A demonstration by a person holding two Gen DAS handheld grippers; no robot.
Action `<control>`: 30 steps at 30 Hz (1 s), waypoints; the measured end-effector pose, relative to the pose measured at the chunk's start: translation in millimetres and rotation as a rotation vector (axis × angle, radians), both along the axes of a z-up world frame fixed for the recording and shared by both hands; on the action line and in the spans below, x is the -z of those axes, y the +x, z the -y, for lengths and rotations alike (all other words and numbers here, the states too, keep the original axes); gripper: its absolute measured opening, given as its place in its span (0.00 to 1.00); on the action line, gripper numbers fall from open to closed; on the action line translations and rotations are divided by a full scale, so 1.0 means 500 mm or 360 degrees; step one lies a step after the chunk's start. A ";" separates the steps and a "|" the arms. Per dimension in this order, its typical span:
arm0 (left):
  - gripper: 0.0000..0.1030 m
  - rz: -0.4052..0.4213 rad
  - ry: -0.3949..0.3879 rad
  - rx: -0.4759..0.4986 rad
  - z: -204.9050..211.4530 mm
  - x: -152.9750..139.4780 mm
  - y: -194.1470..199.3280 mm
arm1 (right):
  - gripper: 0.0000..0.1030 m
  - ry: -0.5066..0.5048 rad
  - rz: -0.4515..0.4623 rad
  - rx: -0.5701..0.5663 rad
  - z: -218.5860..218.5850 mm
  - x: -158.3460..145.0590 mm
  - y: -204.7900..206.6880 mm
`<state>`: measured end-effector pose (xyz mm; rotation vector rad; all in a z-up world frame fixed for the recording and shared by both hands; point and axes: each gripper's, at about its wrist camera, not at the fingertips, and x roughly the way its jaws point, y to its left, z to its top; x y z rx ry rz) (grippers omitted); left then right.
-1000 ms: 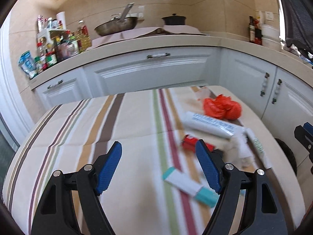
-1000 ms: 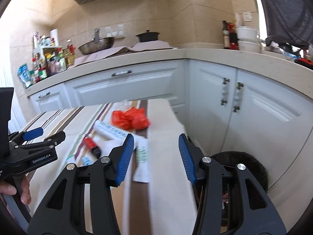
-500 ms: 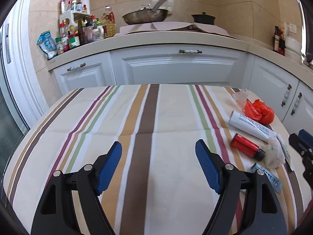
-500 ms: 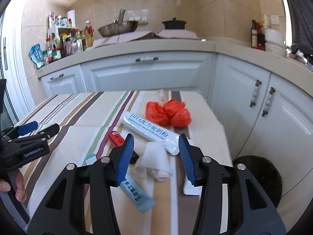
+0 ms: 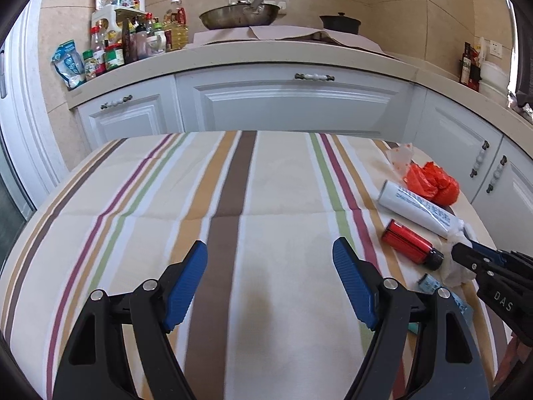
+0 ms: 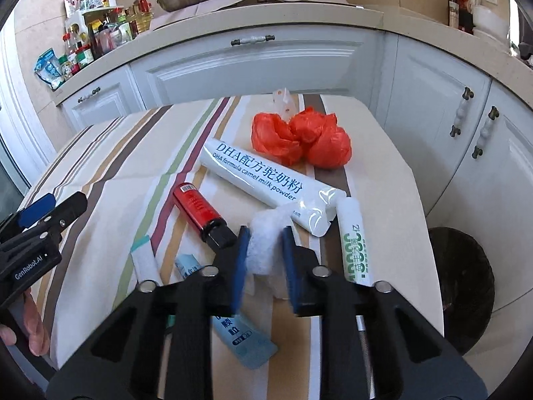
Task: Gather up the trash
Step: 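Move the right tool back to the table and grasp the white tissue, then grasp the teal-and-white tube with the left tool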
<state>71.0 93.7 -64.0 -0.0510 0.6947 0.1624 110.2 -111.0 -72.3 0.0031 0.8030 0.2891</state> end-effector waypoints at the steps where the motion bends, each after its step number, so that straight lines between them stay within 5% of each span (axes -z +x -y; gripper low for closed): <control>1: 0.73 -0.0004 0.0001 0.0008 0.005 0.001 0.000 | 0.17 0.0007 0.0002 0.0001 0.003 0.000 -0.001; 17: 0.73 -0.0078 0.0049 0.0177 0.138 0.022 -0.010 | 0.15 0.0066 0.0334 0.0067 0.099 -0.084 -0.092; 30: 0.73 -0.0323 0.0188 0.0212 0.186 0.066 0.011 | 0.15 0.0160 0.0368 0.0222 0.208 -0.076 -0.125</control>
